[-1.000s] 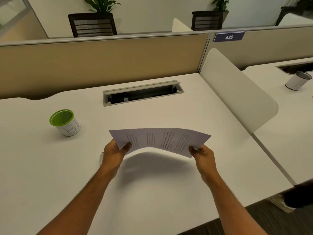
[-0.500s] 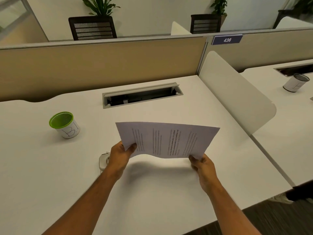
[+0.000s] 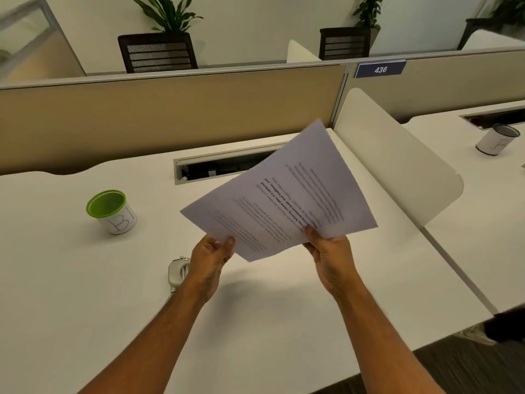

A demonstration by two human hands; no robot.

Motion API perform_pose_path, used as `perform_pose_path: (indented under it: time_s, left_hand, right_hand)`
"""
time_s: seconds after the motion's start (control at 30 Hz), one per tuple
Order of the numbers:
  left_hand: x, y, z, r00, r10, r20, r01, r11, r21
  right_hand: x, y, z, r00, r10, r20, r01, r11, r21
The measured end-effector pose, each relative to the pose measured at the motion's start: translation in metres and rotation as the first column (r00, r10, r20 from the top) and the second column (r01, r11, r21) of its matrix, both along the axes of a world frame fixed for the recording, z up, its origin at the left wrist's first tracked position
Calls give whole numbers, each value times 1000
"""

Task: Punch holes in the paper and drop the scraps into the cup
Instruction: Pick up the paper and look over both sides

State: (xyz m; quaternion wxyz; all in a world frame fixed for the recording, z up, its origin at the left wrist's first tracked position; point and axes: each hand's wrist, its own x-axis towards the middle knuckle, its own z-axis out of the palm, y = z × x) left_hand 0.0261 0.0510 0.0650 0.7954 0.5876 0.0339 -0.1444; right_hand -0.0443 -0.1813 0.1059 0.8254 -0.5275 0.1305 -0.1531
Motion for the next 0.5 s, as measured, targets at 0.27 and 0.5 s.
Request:
perform_pose_path:
  time_s: [0.27,0.5]
  left_hand:
    - [9,19,15,979,-37,202,-54,903,427]
    - [12,5,47,929,-167,331,28,922,385]
  right_hand:
    - [8,-19,47,998,-17,-65,-27,784,-620]
    - [8,-10,56,993,45,-111,-113,665,-738]
